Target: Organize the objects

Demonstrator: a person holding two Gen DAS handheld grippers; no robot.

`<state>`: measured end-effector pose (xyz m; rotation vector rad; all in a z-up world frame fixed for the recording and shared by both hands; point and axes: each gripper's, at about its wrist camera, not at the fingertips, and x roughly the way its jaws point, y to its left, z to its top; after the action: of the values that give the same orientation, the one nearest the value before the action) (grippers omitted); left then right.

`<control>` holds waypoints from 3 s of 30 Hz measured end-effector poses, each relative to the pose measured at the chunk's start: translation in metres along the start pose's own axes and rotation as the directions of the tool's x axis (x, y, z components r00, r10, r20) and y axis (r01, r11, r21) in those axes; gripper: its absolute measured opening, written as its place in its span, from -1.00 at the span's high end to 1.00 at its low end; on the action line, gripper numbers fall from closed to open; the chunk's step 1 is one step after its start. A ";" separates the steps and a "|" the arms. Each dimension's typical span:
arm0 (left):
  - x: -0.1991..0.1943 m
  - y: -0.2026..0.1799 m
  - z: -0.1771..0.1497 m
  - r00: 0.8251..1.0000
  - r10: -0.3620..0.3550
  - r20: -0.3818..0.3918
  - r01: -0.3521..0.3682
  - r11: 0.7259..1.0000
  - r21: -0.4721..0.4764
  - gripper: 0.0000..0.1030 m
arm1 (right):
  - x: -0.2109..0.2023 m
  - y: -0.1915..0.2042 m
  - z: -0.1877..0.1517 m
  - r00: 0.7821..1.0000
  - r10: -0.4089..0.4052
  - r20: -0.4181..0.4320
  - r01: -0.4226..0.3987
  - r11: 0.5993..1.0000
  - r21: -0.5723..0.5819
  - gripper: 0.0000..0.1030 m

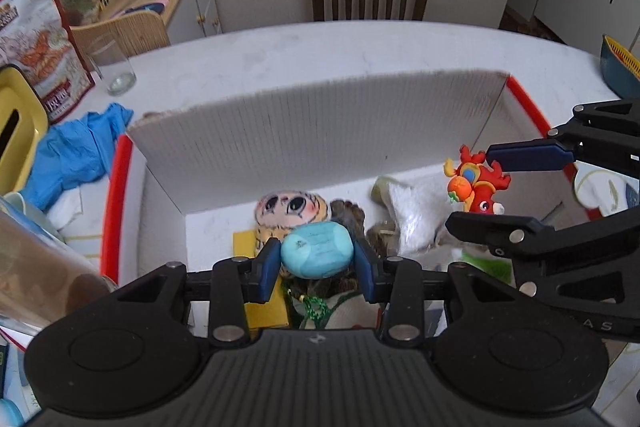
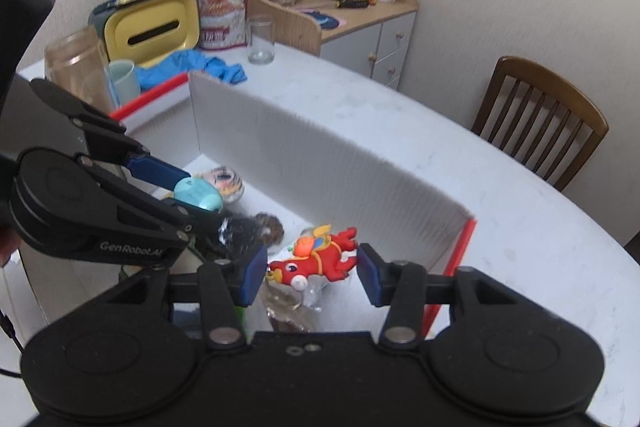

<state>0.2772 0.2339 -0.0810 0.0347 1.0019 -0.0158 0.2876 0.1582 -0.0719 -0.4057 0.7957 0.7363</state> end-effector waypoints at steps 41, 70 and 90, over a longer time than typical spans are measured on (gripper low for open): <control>-0.067 -0.011 -0.023 0.992 0.017 0.128 -0.011 0.999 -0.042 -0.42 | -0.072 -0.008 -0.017 0.989 0.080 0.126 -0.099 0.983 0.155 -0.48; -0.138 -0.017 -0.063 0.957 0.060 0.283 -0.001 0.979 -0.203 -1.00 | -0.148 0.003 -0.072 0.962 0.039 0.269 -0.100 0.971 0.218 -0.98; -0.158 -0.042 -0.088 0.959 0.077 0.272 -0.031 0.985 -0.168 -1.00 | -0.171 0.012 -0.091 0.955 0.004 0.296 -0.081 0.966 0.247 -0.98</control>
<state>0.1168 0.1948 0.0040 -0.0870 0.7174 0.1088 0.1529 0.0387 -0.0009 -0.0419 0.6091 0.7033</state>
